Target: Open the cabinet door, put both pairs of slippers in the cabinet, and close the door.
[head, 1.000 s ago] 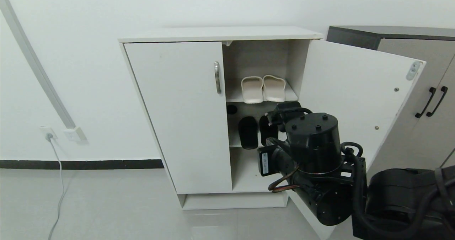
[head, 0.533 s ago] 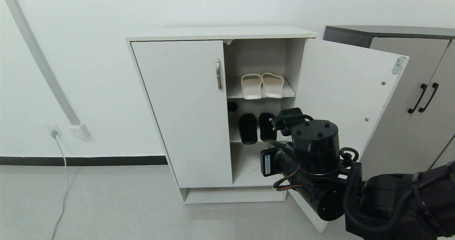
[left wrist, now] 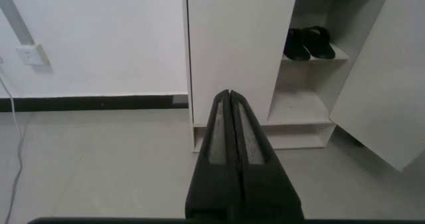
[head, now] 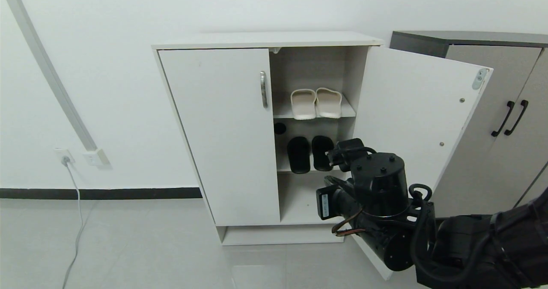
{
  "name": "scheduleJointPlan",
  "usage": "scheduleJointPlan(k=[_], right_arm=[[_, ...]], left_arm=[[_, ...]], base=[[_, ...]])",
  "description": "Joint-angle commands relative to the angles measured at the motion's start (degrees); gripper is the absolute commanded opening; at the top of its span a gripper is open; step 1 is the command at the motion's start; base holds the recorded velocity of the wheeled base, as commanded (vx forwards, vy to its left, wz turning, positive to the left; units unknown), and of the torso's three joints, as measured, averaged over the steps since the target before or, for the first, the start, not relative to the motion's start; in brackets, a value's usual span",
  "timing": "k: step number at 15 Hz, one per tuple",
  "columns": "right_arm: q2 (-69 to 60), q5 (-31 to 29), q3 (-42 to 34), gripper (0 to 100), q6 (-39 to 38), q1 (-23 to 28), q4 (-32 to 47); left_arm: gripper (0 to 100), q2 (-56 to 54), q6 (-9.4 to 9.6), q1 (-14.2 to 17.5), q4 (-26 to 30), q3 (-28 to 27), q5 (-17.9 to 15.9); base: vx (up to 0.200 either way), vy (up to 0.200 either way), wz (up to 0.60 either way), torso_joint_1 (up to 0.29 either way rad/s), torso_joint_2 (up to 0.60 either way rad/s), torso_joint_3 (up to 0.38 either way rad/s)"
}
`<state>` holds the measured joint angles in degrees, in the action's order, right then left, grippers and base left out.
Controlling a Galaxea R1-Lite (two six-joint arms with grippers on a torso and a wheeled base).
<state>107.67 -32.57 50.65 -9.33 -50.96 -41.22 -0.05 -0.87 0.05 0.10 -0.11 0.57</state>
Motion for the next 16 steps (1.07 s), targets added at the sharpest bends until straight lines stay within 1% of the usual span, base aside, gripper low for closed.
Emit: scheduleJointPlan(k=[1, 7, 8, 10, 13, 16], right_arm=[[0.17, -0.03, -0.20, 0, 0.01, -0.02, 0.08], [0.53, -0.12, -0.64, 0, 0.80, -0.02, 0.00], [0.53, -0.12, -0.64, 0, 0.80, -0.02, 0.00], [0.53, -0.12, -0.64, 0, 0.80, -0.02, 0.00], [0.61, -0.12, -0.73, 0, 0.80, -0.02, 0.08], [0.44, -0.39, -0.91, 0, 0.89, -0.20, 0.08]], left_arm=[[0, 0.05, -0.01, 0.04, -0.01, 0.02, 0.04], [0, 0.05, -0.01, 0.04, -0.01, -0.07, 0.04], [0, 0.05, -0.01, 0.04, -0.01, 0.02, 0.04], [0, 0.05, -0.01, 0.04, -0.01, 0.02, 0.04], [0, 0.05, -0.01, 0.04, -0.01, -0.07, 0.04], [0, 0.05, -0.01, 0.04, -0.01, 0.02, 0.04]], base=[[0.000, 0.000, 0.00, 0.000, 0.00, 0.000], [0.000, 0.000, 0.00, 0.000, 0.00, 0.000], [0.000, 0.000, 0.00, -0.002, -0.18, -0.183], [0.000, 0.000, 0.00, 0.024, -0.27, -0.320], [0.000, 0.000, 0.00, 0.041, -0.46, -0.362], [0.000, 0.000, 0.00, 0.103, -0.45, -0.359]])
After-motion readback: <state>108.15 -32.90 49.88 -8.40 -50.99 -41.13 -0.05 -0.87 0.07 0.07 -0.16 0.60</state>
